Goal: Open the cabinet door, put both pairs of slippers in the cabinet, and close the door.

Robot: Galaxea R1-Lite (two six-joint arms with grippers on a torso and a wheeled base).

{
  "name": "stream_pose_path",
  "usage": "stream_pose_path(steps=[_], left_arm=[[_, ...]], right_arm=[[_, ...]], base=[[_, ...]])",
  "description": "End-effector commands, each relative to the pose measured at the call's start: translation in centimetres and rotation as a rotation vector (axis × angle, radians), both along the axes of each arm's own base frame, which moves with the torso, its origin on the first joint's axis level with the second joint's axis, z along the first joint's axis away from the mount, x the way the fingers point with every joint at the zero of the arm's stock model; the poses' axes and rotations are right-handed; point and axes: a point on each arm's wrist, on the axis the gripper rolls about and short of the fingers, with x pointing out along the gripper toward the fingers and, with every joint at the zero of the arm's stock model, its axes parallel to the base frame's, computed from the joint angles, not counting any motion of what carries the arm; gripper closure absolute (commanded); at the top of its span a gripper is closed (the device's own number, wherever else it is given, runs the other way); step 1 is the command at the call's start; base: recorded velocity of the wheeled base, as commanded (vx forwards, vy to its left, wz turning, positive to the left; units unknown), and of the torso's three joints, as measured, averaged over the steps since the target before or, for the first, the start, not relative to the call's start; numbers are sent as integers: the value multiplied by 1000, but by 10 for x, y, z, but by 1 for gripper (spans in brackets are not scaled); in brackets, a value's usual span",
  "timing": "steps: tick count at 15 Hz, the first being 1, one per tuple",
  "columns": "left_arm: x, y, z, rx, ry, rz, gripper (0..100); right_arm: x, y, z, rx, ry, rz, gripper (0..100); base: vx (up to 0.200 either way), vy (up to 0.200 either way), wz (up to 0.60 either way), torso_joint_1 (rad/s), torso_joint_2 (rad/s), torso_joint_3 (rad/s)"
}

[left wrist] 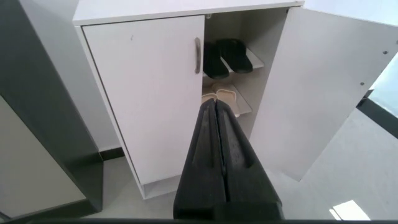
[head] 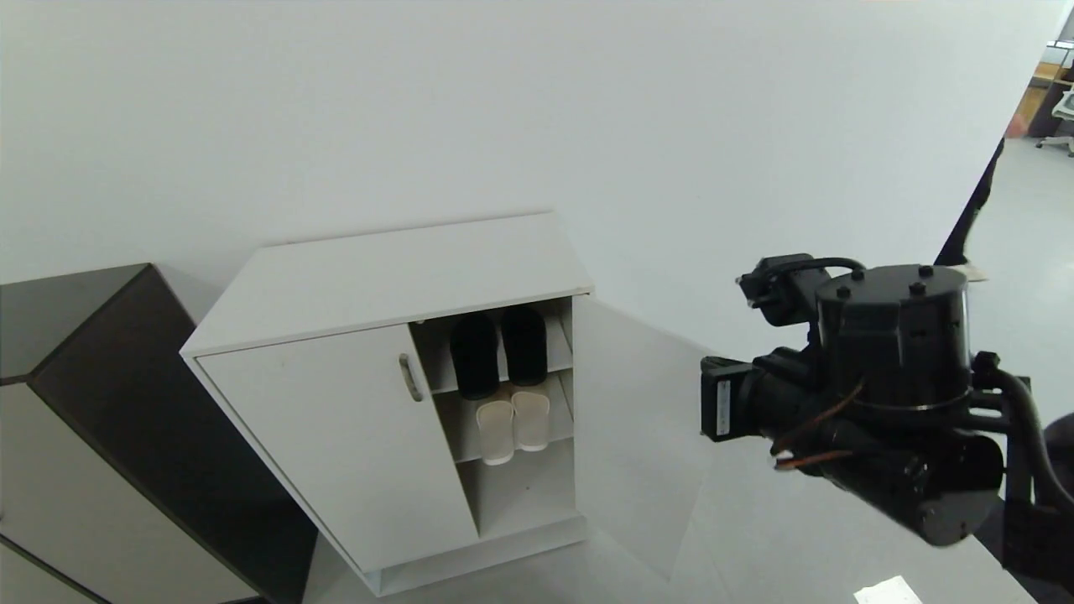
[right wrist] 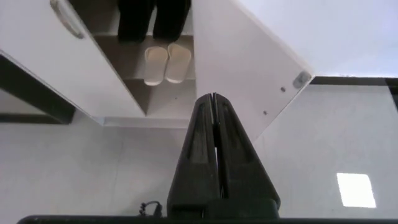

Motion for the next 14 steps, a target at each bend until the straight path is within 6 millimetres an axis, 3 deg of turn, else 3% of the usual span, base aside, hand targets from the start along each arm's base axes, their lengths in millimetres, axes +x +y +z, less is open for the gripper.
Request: stream_pose_path(steps=[1, 5, 6, 7, 10, 14], left_arm=[[0, 0, 0, 0, 1, 0, 100], [0, 0, 0, 1, -1, 0, 100], [0, 0, 0, 1, -1, 0, 100], [0, 0, 0, 1, -1, 0, 100], [0, 0, 0, 1, -1, 0, 100], [0, 0, 0, 1, -1, 0, 100]], right_arm=[[43, -17, -6, 9, 21, -77, 100], [105, -32, -23, 49, 16, -152, 100], [105, -32, -23, 49, 16, -152, 100], [124, -31, -37, 50, 12, -173, 100], [144, -34, -52, 49, 15, -204, 100], [152, -35, -62, 45, 34, -197, 100]], base=[[0, 0, 0, 0, 0, 0], [0, 0, 0, 0, 0, 0], [0, 0, 0, 0, 0, 0], [0, 0, 0, 0, 0, 0], [0, 0, 0, 0, 0, 0], [0, 0, 0, 0, 0, 0]])
